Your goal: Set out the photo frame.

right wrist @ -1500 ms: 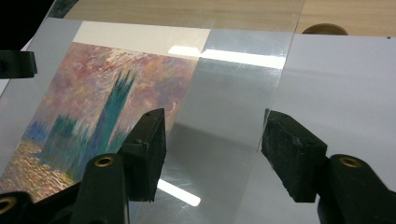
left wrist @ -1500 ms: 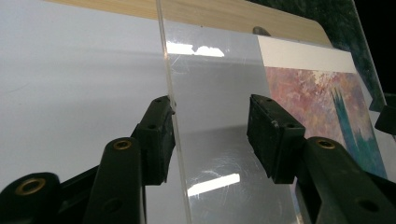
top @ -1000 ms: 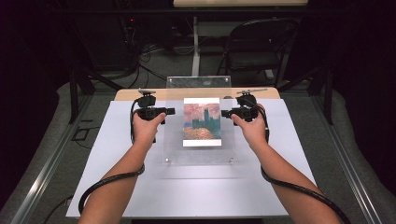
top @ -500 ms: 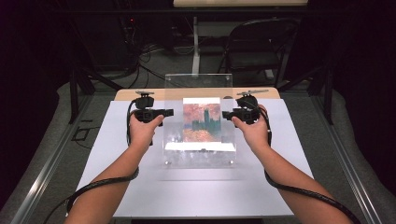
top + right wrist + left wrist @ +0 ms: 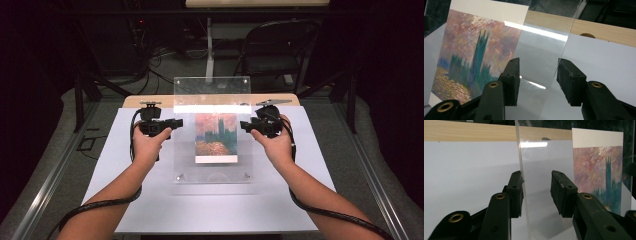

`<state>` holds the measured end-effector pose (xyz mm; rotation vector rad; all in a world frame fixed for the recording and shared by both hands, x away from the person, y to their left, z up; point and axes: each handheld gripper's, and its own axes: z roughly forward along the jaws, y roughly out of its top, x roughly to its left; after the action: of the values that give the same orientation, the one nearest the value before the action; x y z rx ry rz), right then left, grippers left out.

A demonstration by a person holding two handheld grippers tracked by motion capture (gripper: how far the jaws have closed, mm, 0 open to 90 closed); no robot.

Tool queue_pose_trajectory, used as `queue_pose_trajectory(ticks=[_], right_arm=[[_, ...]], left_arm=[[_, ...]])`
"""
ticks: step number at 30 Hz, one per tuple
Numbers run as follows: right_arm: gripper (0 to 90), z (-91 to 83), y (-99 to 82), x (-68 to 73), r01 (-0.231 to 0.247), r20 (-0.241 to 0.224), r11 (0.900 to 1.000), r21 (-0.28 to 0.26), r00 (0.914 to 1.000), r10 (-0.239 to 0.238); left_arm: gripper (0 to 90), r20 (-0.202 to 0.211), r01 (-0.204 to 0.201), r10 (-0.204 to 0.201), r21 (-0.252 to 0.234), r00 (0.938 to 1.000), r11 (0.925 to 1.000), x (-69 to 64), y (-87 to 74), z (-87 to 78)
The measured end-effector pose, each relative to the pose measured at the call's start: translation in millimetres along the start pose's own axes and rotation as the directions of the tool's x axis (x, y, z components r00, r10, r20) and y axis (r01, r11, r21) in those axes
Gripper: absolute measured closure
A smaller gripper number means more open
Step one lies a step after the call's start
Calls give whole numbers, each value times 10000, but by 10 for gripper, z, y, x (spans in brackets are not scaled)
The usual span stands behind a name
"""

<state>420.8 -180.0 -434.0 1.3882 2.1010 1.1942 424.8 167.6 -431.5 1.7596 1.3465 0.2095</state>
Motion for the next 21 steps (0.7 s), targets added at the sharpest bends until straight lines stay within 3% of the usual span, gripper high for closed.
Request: queue_pose_trajectory(ticks=[14, 21], right_arm=[[601, -216, -60, 84, 280, -10, 9993, -238, 9996, -280], [646, -329, -104, 91, 72, -285, 9992, -404, 9996, -84]], left_arm=[[664, 210, -497, 503, -265, 9985, 9984, -68, -108, -205], [691, 354, -735, 746, -313, 9966, 9968, -98, -157, -308]])
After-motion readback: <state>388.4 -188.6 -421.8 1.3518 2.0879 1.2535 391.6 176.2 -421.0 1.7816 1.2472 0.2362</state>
